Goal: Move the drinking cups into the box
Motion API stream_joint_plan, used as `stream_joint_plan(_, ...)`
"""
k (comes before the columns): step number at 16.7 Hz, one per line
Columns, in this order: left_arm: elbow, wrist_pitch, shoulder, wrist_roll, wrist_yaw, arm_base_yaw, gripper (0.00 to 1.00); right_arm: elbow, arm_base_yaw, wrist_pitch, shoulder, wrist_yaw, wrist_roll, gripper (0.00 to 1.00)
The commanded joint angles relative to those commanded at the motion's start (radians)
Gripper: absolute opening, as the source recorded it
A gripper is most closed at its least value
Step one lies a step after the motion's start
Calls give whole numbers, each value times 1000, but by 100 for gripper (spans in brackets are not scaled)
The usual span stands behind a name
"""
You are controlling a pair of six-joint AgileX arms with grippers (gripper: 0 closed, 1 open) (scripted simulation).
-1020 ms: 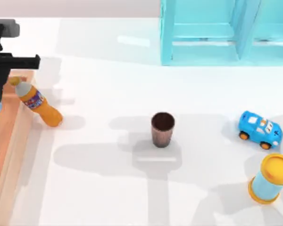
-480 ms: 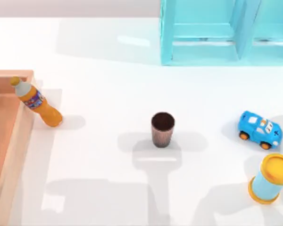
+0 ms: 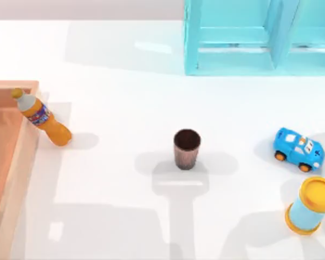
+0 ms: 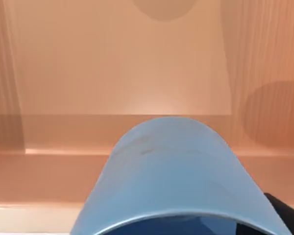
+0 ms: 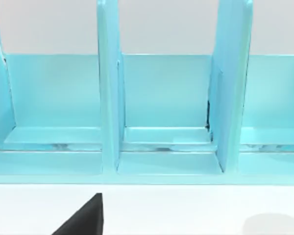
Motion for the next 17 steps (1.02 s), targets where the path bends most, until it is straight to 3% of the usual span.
stream_joint_plan(5, -149, 174, 16, 29, 1, 35, 0, 0, 0, 0, 0, 0, 0, 100)
stream_joint_plan(10, -168, 192, 18, 34, 2, 38, 0, 0, 0, 0, 0, 0, 0, 100)
stream_joint_plan(17, -168, 192, 18, 34, 2, 38, 53, 0, 0, 0, 0, 0, 0, 100)
